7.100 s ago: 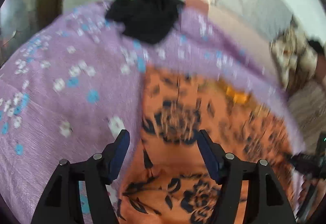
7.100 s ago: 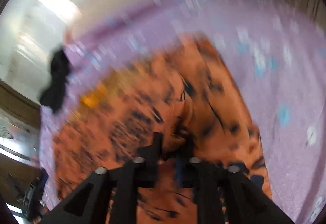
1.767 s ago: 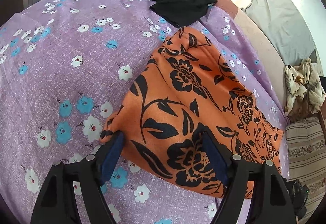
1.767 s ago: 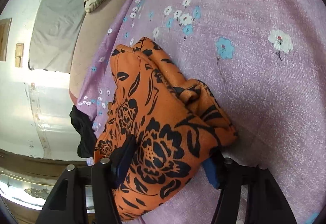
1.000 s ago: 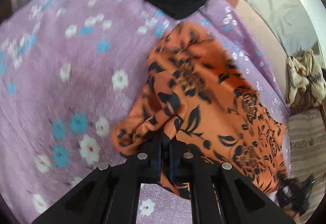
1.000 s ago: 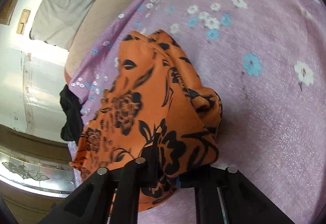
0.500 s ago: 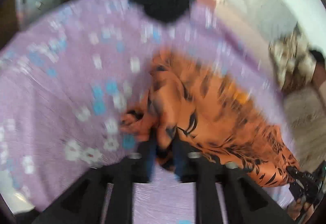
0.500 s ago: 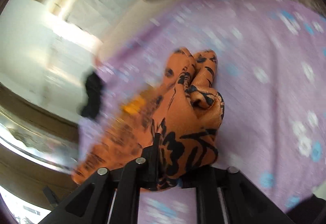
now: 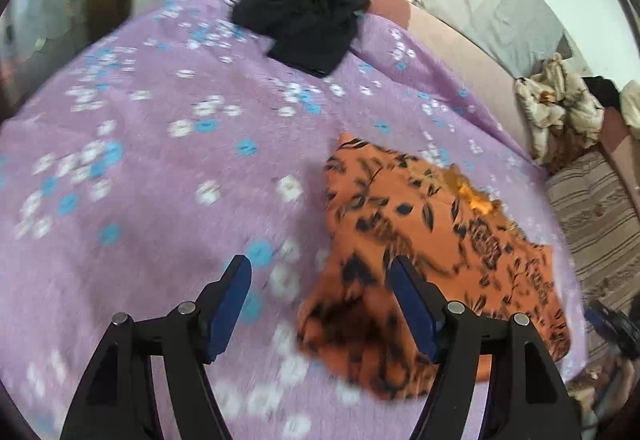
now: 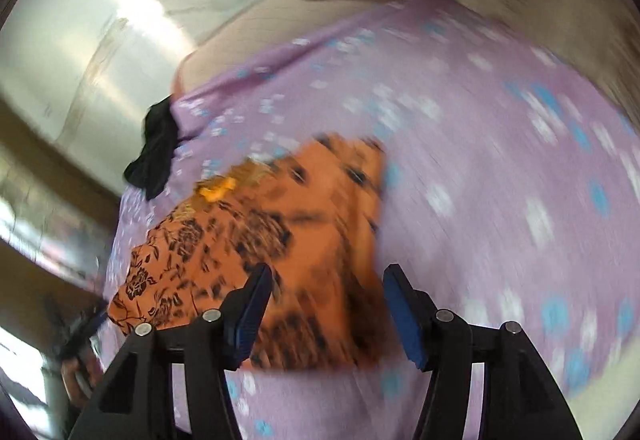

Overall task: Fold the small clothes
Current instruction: 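Release the folded hem and press it flat with both tools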

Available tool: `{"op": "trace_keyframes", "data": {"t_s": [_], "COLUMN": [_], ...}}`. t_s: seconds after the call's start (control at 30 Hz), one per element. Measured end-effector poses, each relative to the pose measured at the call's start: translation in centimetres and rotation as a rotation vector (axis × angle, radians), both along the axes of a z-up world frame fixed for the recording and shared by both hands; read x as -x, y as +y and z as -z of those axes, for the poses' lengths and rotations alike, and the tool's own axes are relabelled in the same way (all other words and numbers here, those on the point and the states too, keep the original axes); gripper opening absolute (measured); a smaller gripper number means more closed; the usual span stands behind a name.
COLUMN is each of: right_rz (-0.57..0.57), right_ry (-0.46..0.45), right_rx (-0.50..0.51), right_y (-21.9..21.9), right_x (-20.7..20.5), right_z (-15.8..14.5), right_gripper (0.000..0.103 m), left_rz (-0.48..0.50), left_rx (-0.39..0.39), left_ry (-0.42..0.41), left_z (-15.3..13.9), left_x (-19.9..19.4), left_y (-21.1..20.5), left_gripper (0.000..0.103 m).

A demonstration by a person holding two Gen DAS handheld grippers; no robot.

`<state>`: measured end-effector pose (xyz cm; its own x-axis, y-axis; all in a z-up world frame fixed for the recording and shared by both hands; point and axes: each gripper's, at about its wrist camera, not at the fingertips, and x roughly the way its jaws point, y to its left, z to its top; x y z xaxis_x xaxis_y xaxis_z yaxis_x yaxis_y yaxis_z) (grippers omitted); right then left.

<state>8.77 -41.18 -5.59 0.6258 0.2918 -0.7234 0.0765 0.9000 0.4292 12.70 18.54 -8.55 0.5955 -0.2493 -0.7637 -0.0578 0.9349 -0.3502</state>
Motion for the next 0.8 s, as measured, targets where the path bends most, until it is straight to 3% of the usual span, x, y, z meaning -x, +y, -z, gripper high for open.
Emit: {"op": "trace_keyframes", "data": {"t_s": [0.17,0.27,0.4,0.43,0.47,0.53,0.73,0.8], "right_rz": [-0.069,-0.062,-0.075,-0.072,-0.058,-0.037,-0.076,-0.093], "right_ry": [0.091,0.101,0.112,0.114,0.109,0.086,0.071,0.092], "right_rx": [0.069,0.053,0.066,0.067,0.065,0.063,0.145,0.183], "right_y": [0.8,0.9,1.1,1.2,0.9,0.6,1.8,2.5], "right_x": [-7.5,-8.0,-8.4,-8.6,-8.4,-8.2,-10.2,-11.4], "right_z": [2.9,4.4,5.3,5.5,5.4,4.9,5.1,5.7], "right_gripper": [0.061,0.061,0.06,0.06,0.06,0.06,0.059,0.055], "left_rz": [0.075,0.143,0.16,0.164,0.174,0.183,0.19,0.184], "left_rx": [-0.023,-0.051,-0.076,-0.078,-0.079,-0.084,-0.076,-0.068], "left_ry": [0.026,0.021,0.06,0.067,0.075,0.077,0.082,0.083], "left_z": [0.8,0.6,1.8,1.9,2.2,2.3,2.8,2.9], "left_x": [-3.8,-5.5,-7.8,-8.0,-8.3,-8.3,-8.7,-8.7], "left_y": [-1.8,-2.9,-3.4,-3.5,-3.6,-3.7,-3.8,-3.8], "left_gripper": [0.073,0.073,0.071,0.058,0.04,0.03,0.03,0.037]}}
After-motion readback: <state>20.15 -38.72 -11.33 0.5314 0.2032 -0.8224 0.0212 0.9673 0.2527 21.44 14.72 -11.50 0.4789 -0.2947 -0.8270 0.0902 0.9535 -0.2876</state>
